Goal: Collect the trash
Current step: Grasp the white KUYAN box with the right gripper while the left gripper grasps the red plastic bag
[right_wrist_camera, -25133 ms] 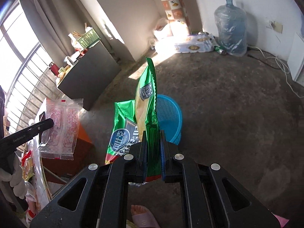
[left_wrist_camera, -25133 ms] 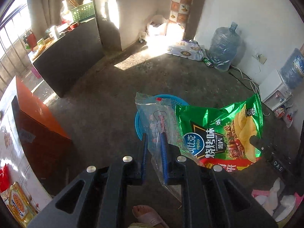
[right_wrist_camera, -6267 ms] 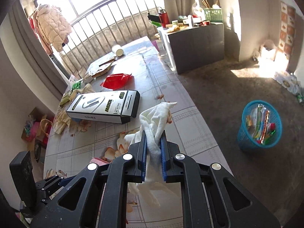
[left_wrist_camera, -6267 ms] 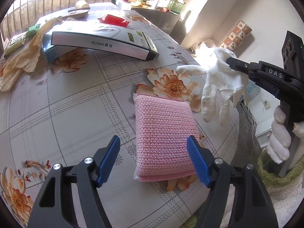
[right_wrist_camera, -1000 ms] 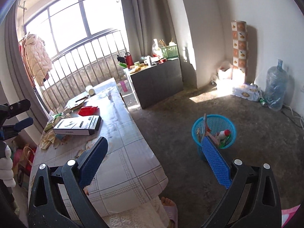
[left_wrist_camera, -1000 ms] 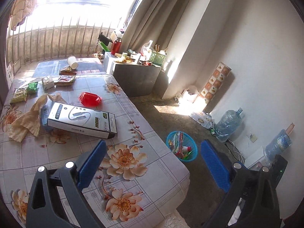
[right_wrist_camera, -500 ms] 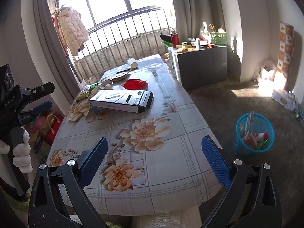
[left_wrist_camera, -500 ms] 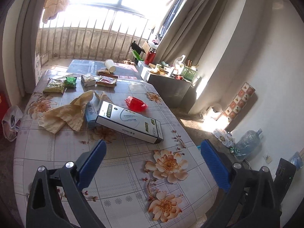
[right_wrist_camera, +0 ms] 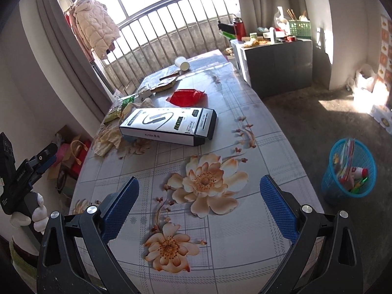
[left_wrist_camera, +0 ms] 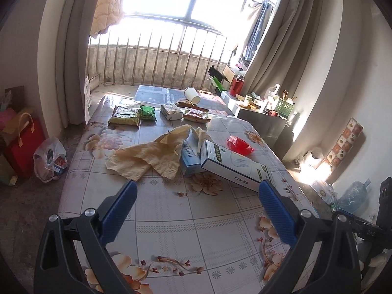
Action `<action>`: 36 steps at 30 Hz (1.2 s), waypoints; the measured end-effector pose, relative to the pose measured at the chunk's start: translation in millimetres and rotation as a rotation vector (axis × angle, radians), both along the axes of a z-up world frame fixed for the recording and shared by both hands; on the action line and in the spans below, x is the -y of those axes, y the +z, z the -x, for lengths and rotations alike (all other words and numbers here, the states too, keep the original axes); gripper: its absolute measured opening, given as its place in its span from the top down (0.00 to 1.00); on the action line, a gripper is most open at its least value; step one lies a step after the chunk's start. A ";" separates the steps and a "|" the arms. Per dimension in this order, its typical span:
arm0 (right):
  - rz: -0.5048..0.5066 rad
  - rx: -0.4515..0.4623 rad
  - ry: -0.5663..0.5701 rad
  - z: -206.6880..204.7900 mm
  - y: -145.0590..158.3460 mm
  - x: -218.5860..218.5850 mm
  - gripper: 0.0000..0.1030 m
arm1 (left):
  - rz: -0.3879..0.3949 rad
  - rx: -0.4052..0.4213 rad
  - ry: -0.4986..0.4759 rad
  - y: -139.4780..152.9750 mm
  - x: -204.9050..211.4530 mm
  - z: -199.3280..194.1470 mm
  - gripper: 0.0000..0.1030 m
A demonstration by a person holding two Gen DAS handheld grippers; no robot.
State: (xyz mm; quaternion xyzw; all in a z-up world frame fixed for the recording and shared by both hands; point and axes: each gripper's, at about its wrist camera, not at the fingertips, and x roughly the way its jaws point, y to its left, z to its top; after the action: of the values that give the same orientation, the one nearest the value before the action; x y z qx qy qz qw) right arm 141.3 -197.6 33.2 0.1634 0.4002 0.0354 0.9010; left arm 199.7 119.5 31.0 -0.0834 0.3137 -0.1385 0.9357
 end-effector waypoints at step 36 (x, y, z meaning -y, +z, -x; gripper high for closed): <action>-0.218 -0.308 0.666 -164.5 -52.7 -52.5 0.08 | 0.110 -0.213 -0.151 -65.0 14.2 -57.5 0.30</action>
State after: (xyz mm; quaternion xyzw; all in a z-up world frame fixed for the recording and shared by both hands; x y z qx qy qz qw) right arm 305.8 -145.1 -19.4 0.1227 0.5559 0.3435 0.7469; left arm 257.2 105.3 -34.1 -0.1250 0.4084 -0.2156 0.8781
